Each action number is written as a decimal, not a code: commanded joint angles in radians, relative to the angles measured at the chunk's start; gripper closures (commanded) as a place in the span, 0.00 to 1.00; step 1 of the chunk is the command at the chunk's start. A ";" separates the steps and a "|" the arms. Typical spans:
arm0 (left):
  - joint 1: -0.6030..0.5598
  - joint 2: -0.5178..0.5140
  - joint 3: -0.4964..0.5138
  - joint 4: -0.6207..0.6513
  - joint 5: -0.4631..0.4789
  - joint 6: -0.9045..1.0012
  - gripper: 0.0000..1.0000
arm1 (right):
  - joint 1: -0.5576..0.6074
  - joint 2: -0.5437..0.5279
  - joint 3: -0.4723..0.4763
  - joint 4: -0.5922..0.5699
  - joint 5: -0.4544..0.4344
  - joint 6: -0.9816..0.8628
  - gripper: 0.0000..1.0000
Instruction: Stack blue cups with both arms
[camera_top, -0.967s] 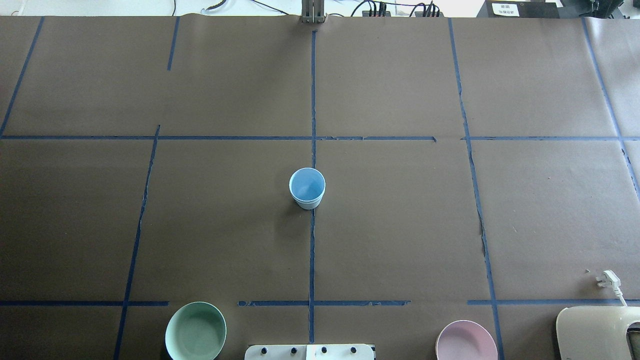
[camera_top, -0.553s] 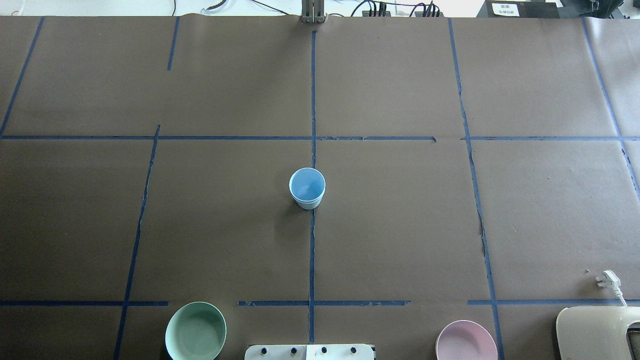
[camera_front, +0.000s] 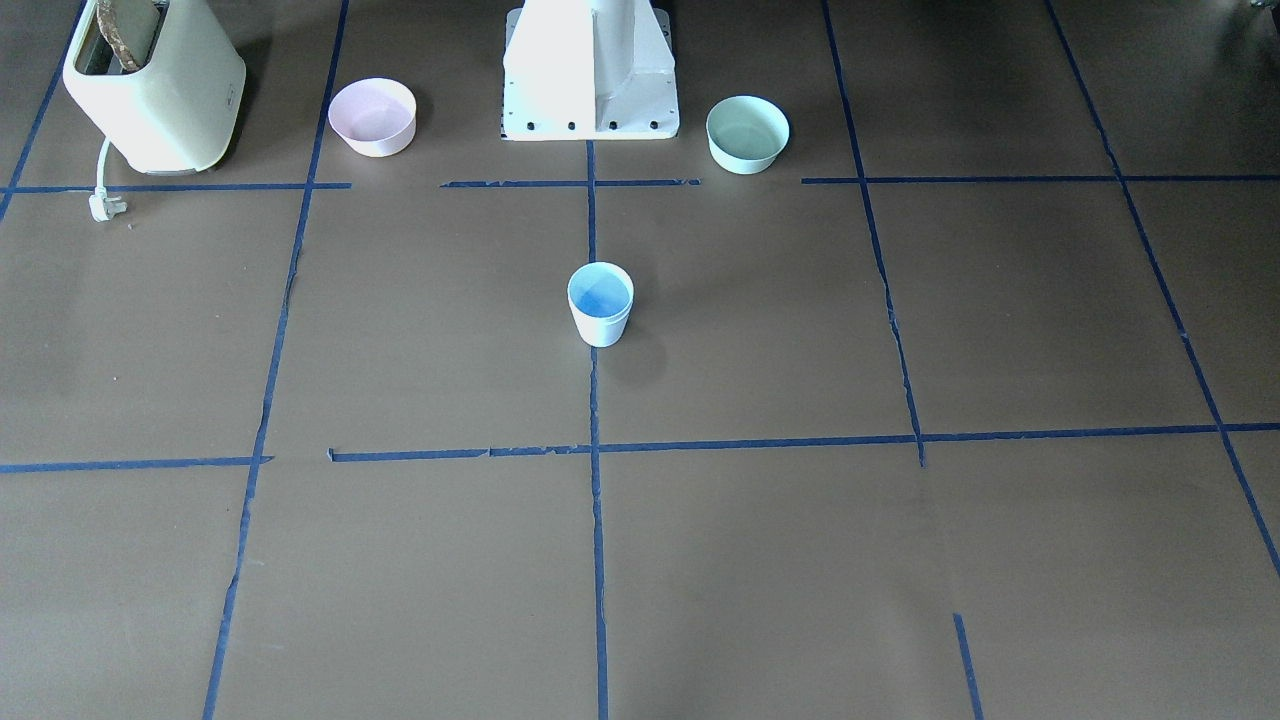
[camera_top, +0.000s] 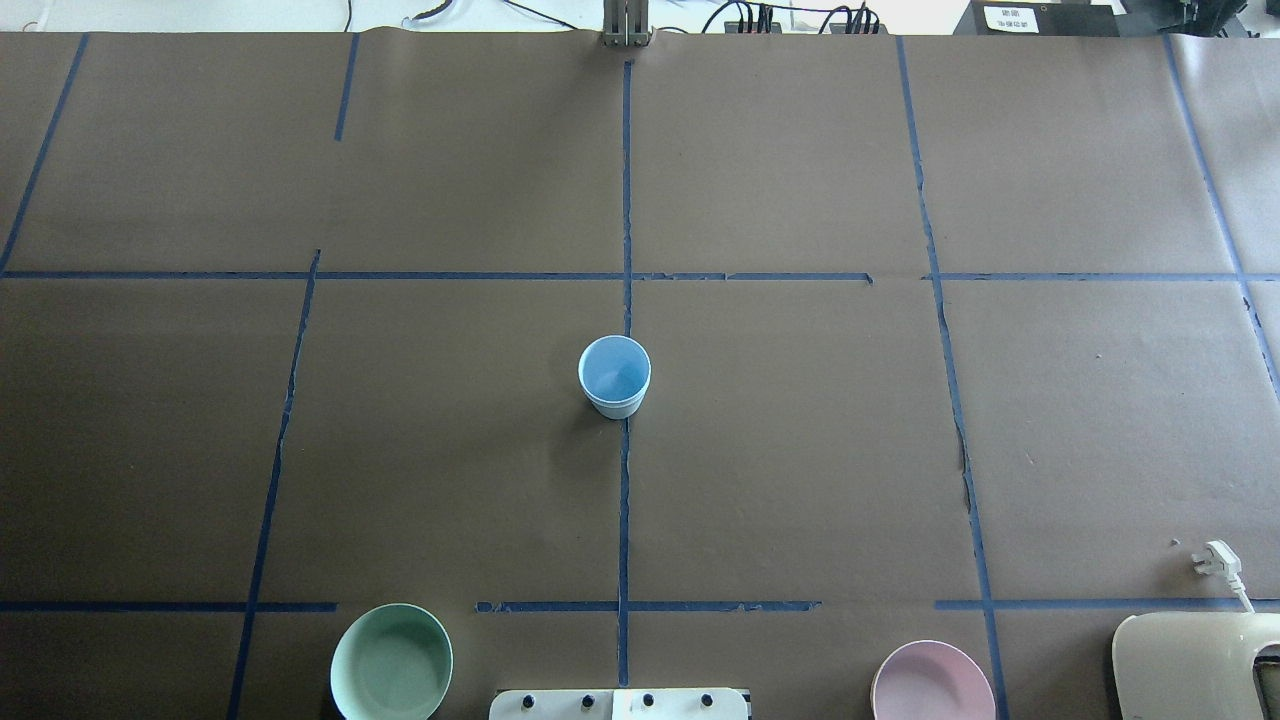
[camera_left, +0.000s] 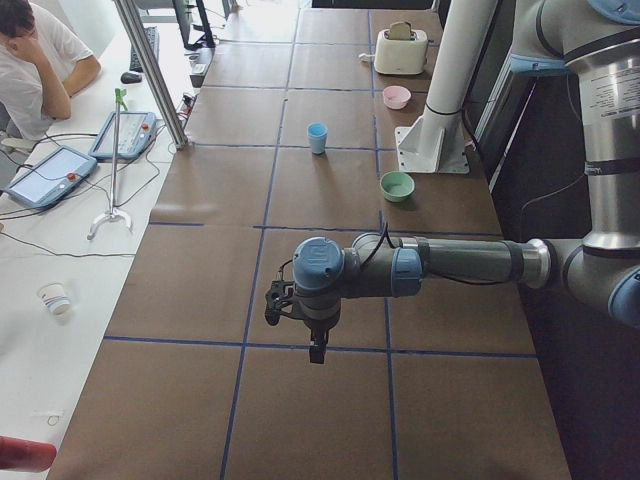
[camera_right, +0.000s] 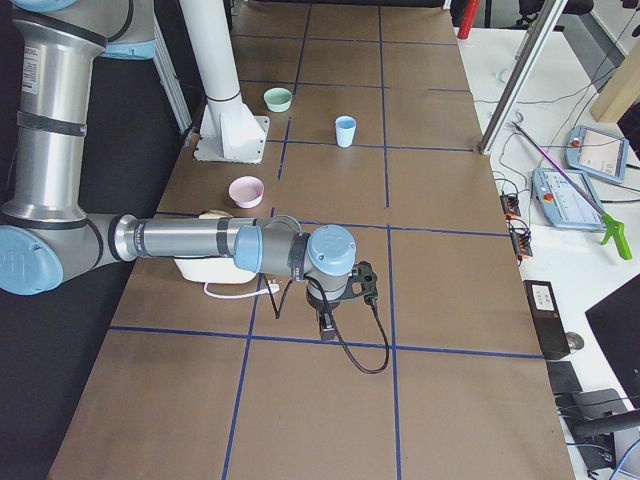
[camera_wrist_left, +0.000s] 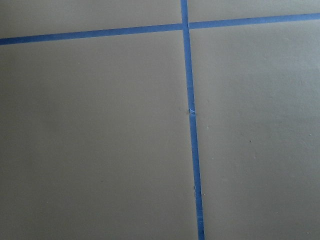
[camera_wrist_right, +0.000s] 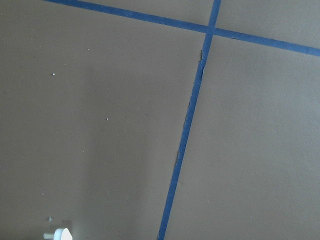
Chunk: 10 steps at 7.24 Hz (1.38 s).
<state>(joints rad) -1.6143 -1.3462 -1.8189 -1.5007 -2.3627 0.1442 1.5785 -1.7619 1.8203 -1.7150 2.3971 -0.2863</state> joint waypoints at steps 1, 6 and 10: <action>0.001 -0.001 0.007 -0.001 0.000 0.000 0.00 | 0.000 -0.005 0.001 0.000 0.002 -0.002 0.00; 0.002 0.001 0.017 -0.001 -0.001 0.002 0.00 | 0.000 -0.016 -0.007 0.000 0.042 -0.010 0.00; 0.002 -0.001 0.016 -0.001 -0.001 0.002 0.00 | 0.000 -0.018 -0.009 0.000 0.042 -0.008 0.00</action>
<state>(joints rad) -1.6123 -1.3468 -1.8023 -1.5018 -2.3639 0.1457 1.5785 -1.7793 1.8120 -1.7150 2.4390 -0.2947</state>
